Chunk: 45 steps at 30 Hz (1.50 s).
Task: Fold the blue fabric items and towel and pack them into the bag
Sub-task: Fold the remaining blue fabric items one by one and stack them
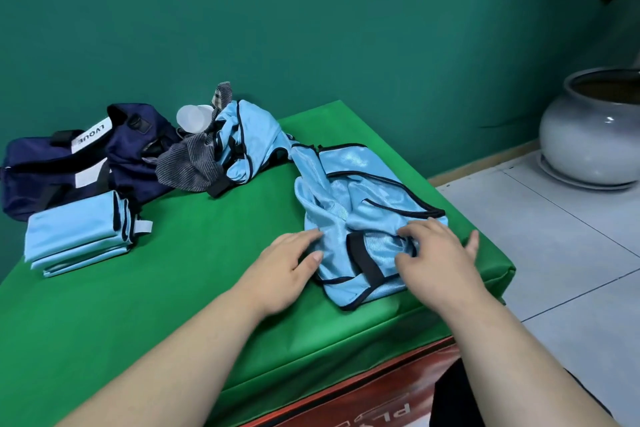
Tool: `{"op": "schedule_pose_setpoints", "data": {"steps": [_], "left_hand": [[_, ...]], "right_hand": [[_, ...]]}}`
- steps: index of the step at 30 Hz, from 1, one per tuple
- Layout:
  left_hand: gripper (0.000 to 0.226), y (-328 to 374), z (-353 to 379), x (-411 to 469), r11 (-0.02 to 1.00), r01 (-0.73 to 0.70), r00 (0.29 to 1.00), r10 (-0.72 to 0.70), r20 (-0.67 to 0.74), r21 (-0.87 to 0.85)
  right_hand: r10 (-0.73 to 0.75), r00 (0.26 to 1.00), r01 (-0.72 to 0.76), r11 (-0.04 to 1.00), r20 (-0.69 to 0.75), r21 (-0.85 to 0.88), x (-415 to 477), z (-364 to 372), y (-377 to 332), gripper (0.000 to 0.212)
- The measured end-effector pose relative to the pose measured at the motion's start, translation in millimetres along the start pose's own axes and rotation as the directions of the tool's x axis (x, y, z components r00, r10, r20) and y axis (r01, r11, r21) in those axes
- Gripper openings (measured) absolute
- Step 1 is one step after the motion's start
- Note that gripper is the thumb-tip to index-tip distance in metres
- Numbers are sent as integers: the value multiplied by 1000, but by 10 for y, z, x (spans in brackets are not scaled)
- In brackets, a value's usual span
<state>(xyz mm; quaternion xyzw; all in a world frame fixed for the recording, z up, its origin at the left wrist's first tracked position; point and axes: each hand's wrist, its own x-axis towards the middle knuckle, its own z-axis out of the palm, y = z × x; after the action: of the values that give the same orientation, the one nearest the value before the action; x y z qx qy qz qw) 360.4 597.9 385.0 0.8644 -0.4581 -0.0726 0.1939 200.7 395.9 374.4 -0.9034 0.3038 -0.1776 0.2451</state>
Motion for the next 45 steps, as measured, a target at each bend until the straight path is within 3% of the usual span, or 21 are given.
{"op": "schedule_pose_setpoints", "data": {"steps": [3,8,11,18,22,25,29,32,37,40,45], "left_hand": [[74,-116,135,-57,1000,-4,1000,4,21,5],[67,-171,275,-156,992,-10,999,16,-52,127],[68,-122,265,-201,989,19,997,-8,-75,145],[57,-71,269,-385,978,43,987,-10,-160,205],[51,-84,320,-497,972,21,970,37,-241,233],[55,-115,313,-521,988,-4,962,46,-270,156],[63,-131,299,-515,999,-16,957,28,-289,44],[68,-135,293,-532,999,-30,952,21,-306,-27],[65,-127,286,-546,995,-90,937,72,-341,-38],[60,-126,274,-577,987,-158,934,138,-330,-34],[65,-113,295,-515,988,-146,976,151,-160,41]], "right_hand": [[-136,987,143,986,-85,85,-88,45,-138,51],[-415,905,416,909,96,10,-241,258,-425,59],[-379,909,395,916,176,-66,-233,294,-439,62],[-238,951,260,961,197,-93,-159,213,-302,66],[-249,946,268,961,206,-68,-142,154,-241,69],[-338,931,343,939,139,-18,-172,156,-293,74],[-520,834,531,847,182,-15,-292,262,-444,61],[-551,806,569,822,216,-26,-327,327,-480,42],[-523,842,531,846,129,-38,-275,398,-412,7],[-475,877,475,880,78,12,-248,385,-379,5],[-331,943,323,916,-3,238,-195,321,-355,8]]}}
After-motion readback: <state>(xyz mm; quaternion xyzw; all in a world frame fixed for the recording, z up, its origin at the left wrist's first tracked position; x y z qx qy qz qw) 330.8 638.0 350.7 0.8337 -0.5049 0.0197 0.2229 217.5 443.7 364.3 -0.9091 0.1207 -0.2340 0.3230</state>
